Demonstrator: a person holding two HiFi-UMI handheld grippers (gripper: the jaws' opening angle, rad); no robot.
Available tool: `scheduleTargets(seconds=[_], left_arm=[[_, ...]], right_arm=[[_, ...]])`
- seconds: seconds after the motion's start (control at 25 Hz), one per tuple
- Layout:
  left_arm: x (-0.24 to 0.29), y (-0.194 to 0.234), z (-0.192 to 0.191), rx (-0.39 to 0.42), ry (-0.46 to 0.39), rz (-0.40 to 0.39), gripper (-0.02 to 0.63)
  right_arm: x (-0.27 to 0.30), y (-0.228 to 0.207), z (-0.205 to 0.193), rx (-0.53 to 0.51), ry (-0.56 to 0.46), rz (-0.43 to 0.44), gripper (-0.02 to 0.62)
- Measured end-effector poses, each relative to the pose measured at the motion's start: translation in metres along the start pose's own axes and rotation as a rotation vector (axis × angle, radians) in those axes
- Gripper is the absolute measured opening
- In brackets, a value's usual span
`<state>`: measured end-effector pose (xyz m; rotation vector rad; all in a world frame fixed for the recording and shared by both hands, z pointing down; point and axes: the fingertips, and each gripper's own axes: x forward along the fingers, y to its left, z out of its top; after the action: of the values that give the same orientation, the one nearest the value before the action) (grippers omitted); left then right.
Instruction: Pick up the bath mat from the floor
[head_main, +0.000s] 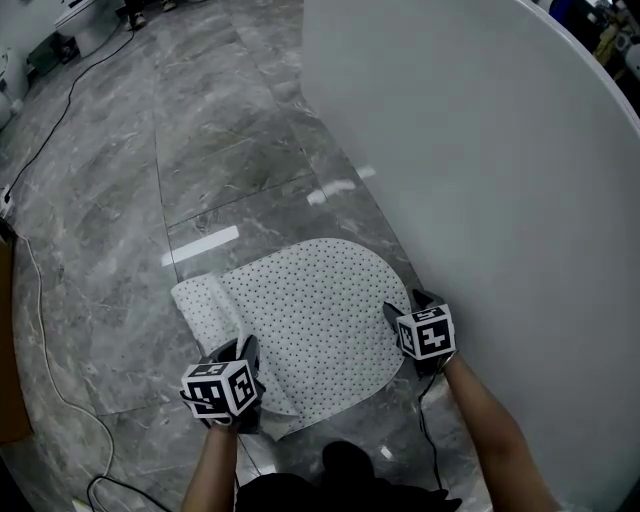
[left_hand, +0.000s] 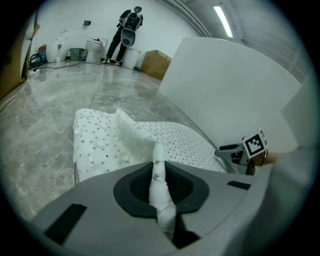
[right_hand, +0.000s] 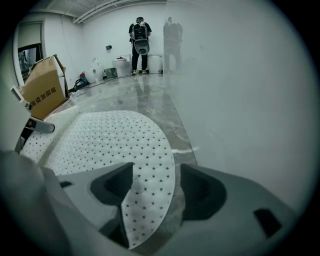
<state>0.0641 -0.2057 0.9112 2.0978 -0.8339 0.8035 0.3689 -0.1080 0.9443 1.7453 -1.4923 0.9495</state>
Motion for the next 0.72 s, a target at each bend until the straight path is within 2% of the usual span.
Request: scheduleTargets(seconds=[0.32,0.52,0.72], left_arm=[[0.008,-0.002,0.000,-0.021,-0.004,-0.025,0.020],[0.009,0.001,0.001,-0.052,-0.015,-0.036,0.020],[0.003,0.007,0.001,-0.080,-0.029,-0.047,0.020]], right_arm=[[0.017,-0.001,-0.003,0.004,0.052,0.013,0.291],[0.019,0.002,-0.004,0.063,0.075,0.077,0.288],[0.018,0.006,-0.004,0.050,0.129,0.157,0.288]])
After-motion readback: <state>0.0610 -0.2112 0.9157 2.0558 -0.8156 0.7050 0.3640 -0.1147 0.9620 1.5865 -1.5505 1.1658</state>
